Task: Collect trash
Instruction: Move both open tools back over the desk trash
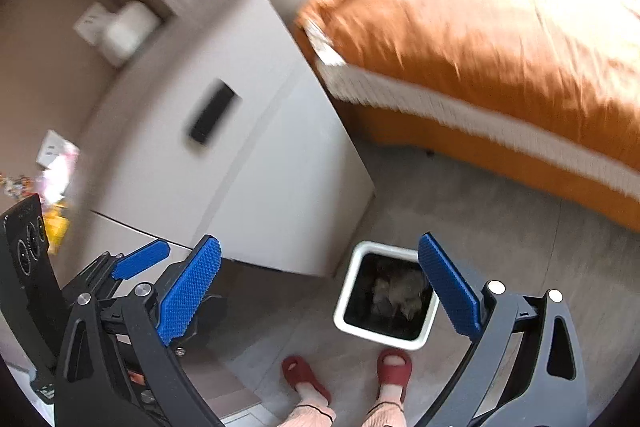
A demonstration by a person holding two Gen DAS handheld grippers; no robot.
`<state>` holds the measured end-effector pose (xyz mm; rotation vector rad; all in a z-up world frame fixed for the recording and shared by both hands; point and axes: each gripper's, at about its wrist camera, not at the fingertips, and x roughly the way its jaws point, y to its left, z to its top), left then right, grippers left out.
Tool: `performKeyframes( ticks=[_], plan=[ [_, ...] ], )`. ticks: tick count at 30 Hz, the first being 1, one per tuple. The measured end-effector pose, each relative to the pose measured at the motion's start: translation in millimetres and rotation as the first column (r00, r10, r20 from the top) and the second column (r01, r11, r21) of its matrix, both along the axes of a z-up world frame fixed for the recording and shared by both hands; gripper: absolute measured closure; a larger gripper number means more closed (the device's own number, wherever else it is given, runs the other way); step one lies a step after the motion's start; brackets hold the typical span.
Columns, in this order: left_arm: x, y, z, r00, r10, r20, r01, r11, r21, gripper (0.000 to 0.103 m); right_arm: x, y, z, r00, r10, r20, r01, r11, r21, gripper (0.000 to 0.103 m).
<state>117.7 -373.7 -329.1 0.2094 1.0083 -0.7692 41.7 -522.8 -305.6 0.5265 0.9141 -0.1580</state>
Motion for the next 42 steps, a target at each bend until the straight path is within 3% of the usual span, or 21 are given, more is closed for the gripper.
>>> performKeyframes(
  ticks=[8,20,31,37,42],
  plan=[
    [6.6,68.3,86.3,0.982,0.157,0.106,-0.152,0.987,-0.054,0.005,18.1,45.7,83.3,0.983,0.128,0.135,-0.116,0.988,-0.097,0.005],
    [17.4,176.3,149.1,0.913,0.349,0.210,-0.340,0.937,-0.077,0.005,55.5,131.1,144.8,0.922,0.308,0.235,-0.276,0.948,-0.160,0.005],
    [33.2,267.5,170.3,0.843,0.468,0.265,-0.456,0.883,-0.107,0.005,91.5,212.4,168.3,0.869,0.419,0.263,-0.376,0.905,-0.201,0.005],
    [55.2,324.9,162.9,0.808,0.515,0.287,-0.516,0.853,-0.076,0.005,119.4,264.6,158.1,0.848,0.467,0.251,-0.425,0.882,-0.205,0.005],
    [82.2,367.7,146.4,0.791,0.542,0.283,-0.550,0.833,-0.058,0.005,145.0,297.4,138.6,0.848,0.483,0.218,-0.444,0.872,-0.205,0.005]
  ],
)
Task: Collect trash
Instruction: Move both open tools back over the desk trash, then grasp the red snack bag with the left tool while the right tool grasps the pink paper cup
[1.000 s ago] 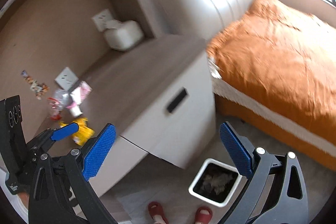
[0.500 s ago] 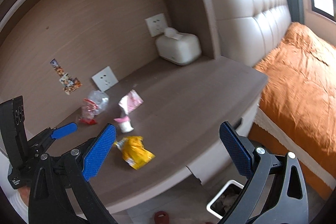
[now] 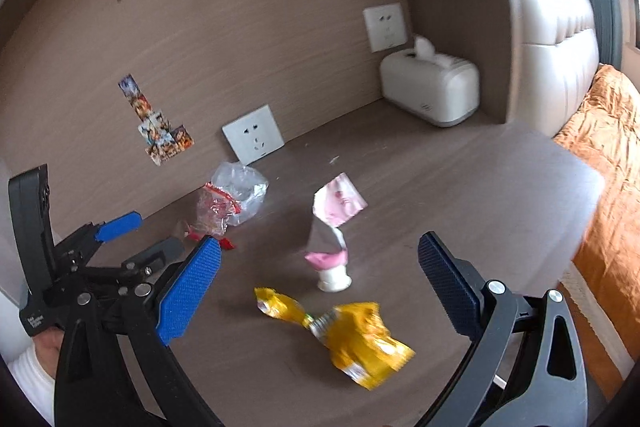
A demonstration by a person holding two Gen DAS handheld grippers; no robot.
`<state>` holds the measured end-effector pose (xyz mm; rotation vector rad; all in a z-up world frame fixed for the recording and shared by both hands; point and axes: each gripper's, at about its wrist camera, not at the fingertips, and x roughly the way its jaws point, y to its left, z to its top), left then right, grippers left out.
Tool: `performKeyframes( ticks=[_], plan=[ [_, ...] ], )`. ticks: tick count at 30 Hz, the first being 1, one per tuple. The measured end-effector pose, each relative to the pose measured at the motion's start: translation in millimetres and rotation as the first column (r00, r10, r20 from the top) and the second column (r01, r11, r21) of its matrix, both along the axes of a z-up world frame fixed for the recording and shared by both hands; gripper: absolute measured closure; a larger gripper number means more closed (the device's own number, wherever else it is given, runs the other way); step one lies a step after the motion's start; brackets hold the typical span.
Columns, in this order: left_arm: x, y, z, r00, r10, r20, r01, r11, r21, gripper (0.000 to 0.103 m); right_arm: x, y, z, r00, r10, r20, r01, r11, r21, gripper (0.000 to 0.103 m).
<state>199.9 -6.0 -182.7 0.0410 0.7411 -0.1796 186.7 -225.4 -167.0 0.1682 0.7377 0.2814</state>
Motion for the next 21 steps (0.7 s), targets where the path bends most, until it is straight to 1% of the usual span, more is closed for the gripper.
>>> performKeyframes(
  ticks=[3,7,9,12,14,15,16,17,18,19,20,21],
  plan=[
    [19.5,14.1,-14.5,1.000,-0.004,-0.019,0.004,1.000,0.013,0.005,19.3,17.1,-16.8,0.999,0.003,-0.033,-0.003,1.000,-0.022,0.005],
    [43.5,18.3,-36.1,0.998,-0.035,-0.058,0.037,0.999,0.034,0.005,40.3,31.8,-39.1,0.997,-0.011,-0.072,0.005,0.997,-0.082,0.005],
    [53.8,18.4,-46.0,0.996,-0.044,-0.073,0.048,0.998,0.042,0.005,49.9,36.1,-49.9,0.995,-0.014,-0.096,0.005,0.995,-0.098,0.005],
    [65.2,16.8,-58.5,0.993,-0.066,-0.100,0.070,0.997,0.033,0.005,60.8,41.1,-62.2,0.993,-0.024,-0.120,0.008,0.991,-0.131,0.005],
    [71.5,16.7,-64.7,0.988,-0.089,-0.125,0.090,0.996,0.004,0.006,67.6,42.7,-70.1,0.990,-0.031,-0.136,0.011,0.989,-0.144,0.005],
    [73.8,16.9,-67.1,0.987,-0.089,-0.130,0.089,0.996,-0.005,0.014,70.3,43.0,-73.7,0.989,-0.038,-0.146,0.015,0.988,-0.152,0.005],
    [75.2,17.0,-69.5,0.986,-0.092,-0.140,0.091,0.996,-0.013,0.023,71.9,43.2,-76.3,0.987,-0.041,-0.154,0.017,0.987,-0.157,0.005],
    [75.9,16.6,-72.3,0.982,-0.104,-0.158,0.100,0.995,-0.028,0.042,73.7,42.9,-80.1,0.985,-0.042,-0.166,0.016,0.988,-0.156,0.009],
    [76.1,16.8,-74.8,0.979,-0.108,-0.170,0.103,0.994,-0.039,0.048,75.0,43.0,-82.7,0.984,-0.045,-0.174,0.017,0.987,-0.157,0.025],
    [74.7,16.2,-75.1,0.980,-0.108,-0.166,0.103,0.994,-0.039,0.051,75.8,42.6,-86.0,0.982,-0.049,-0.181,0.020,0.987,-0.160,0.035],
    [72.6,15.5,-74.1,0.979,-0.117,-0.164,0.111,0.993,-0.045,0.057,76.7,42.4,-89.1,0.981,-0.055,-0.189,0.023,0.986,-0.166,0.055],
    [70.7,15.0,-73.3,0.980,-0.118,-0.161,0.112,0.993,-0.045,0.070,77.4,42.2,-90.4,0.980,-0.053,-0.191,0.021,0.986,-0.163,0.065]
  ],
)
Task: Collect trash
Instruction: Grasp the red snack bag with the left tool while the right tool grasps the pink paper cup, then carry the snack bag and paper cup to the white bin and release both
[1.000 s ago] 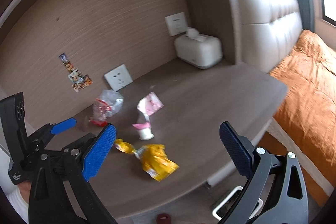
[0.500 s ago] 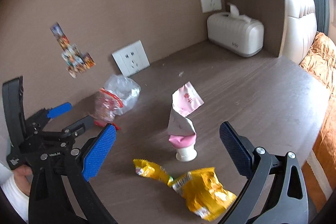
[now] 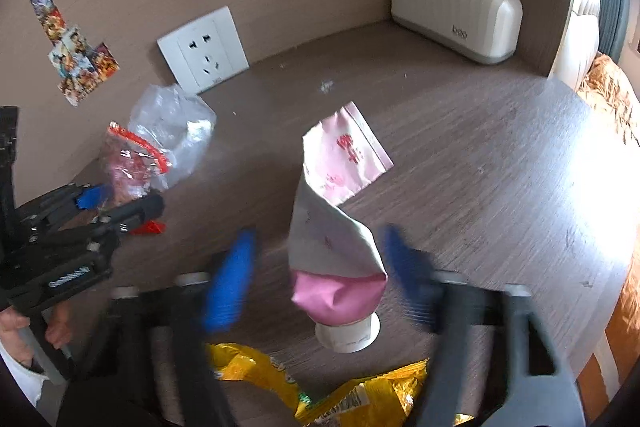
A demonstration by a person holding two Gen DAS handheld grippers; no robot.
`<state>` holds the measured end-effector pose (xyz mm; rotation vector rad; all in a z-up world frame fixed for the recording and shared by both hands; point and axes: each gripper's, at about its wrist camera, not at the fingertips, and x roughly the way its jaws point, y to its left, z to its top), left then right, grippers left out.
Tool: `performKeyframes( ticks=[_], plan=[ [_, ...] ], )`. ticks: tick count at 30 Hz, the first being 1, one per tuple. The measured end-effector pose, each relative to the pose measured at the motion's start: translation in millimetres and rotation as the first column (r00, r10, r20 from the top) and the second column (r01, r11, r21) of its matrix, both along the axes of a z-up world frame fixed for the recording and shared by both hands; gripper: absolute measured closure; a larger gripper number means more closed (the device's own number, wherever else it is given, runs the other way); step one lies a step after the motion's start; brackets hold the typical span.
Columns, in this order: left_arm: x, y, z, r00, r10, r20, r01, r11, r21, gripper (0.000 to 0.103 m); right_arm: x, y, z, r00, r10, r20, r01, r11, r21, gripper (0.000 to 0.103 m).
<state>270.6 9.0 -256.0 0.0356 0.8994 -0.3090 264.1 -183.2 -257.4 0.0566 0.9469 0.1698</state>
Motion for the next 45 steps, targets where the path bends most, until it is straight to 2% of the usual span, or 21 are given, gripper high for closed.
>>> performKeyframes(
  ticks=[7,13,20,25,33,38,45],
  plan=[
    [-22.3,1.5,28.4,0.999,0.001,0.040,-0.001,1.000,-0.010,0.076,-16.5,-6.6,22.6,0.997,-0.009,0.082,0.005,0.999,0.048,0.066],
    [-47.5,-12.0,70.1,0.995,-0.022,0.102,0.027,0.999,-0.046,0.076,-44.9,-17.8,73.8,0.982,-0.006,0.190,-0.008,0.997,0.077,0.066],
    [-67.8,-67.8,105.0,0.982,-0.107,0.155,0.121,0.989,-0.080,0.076,-92.8,-57.4,124.3,0.958,-0.054,0.281,0.031,0.996,0.088,0.066],
    [-84.0,-122.7,117.2,0.967,-0.193,0.164,0.210,0.973,-0.094,0.076,-123.1,-96.0,139.3,0.947,-0.112,0.300,0.088,0.992,0.092,0.066],
    [-111.5,-211.0,109.4,0.927,-0.350,0.131,0.365,0.925,-0.107,0.076,-171.5,-163.8,134.7,0.936,-0.231,0.266,0.210,0.972,0.104,0.066],
    [-125.1,-264.1,88.2,0.896,-0.438,0.078,0.444,0.889,-0.110,0.076,-194.2,-201.6,120.7,0.927,-0.297,0.229,0.278,0.954,0.110,0.066],
    [-135.1,-314.6,50.7,0.857,-0.516,0.007,0.514,0.851,-0.110,0.076,-217.6,-244.1,87.7,0.919,-0.362,0.156,0.345,0.930,0.125,0.066]
  ],
)
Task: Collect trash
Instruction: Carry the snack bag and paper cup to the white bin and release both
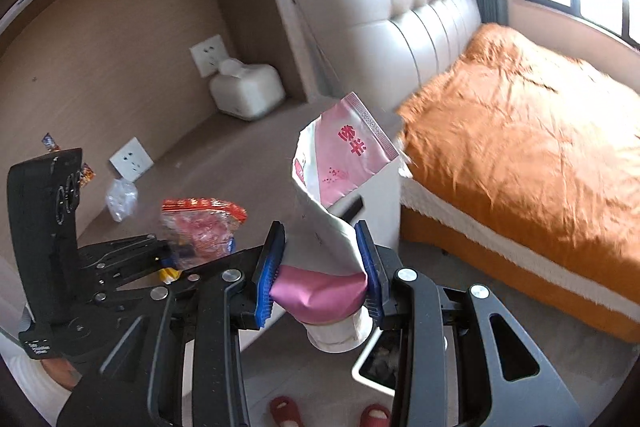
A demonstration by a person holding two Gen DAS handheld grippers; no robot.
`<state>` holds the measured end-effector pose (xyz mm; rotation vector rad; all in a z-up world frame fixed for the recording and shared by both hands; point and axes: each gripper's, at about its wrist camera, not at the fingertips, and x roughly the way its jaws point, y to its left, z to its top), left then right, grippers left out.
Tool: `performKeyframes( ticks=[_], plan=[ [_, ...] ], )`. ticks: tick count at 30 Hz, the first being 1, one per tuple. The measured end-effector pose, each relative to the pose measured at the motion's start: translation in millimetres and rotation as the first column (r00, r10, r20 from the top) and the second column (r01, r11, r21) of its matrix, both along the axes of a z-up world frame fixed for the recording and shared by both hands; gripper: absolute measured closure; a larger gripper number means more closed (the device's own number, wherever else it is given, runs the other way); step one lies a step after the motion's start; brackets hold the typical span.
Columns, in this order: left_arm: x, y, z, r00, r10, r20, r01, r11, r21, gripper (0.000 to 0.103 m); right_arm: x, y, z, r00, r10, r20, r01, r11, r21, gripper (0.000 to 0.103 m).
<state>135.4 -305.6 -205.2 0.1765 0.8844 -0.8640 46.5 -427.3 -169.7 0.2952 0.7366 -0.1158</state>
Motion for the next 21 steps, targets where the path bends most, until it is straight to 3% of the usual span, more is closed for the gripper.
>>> performKeyframes(
  ticks=[5,11,17,21],
  plan=[
    [-4.3,-29.4,-37.7,0.997,-0.049,-0.057,0.051,0.998,0.032,0.076,-7.5,-24.6,-31.8,0.998,-0.022,-0.060,0.025,0.998,0.050,0.066],
    [-9.6,-58.0,-110.2,0.986,-0.086,-0.143,0.100,0.991,0.091,0.076,-10.7,-51.3,-95.7,0.985,-0.031,-0.170,0.053,0.991,0.124,0.066],
    [-13.5,-77.1,-206.2,0.964,-0.101,-0.248,0.140,0.979,0.146,0.076,-8.0,-68.1,-186.8,0.956,-0.008,-0.295,0.079,0.970,0.232,0.066],
    [-13.2,-92.0,-282.2,0.946,-0.098,-0.310,0.164,0.968,0.191,0.076,-3.6,-78.2,-264.9,0.926,0.019,-0.377,0.109,0.942,0.316,0.066]
  ],
)
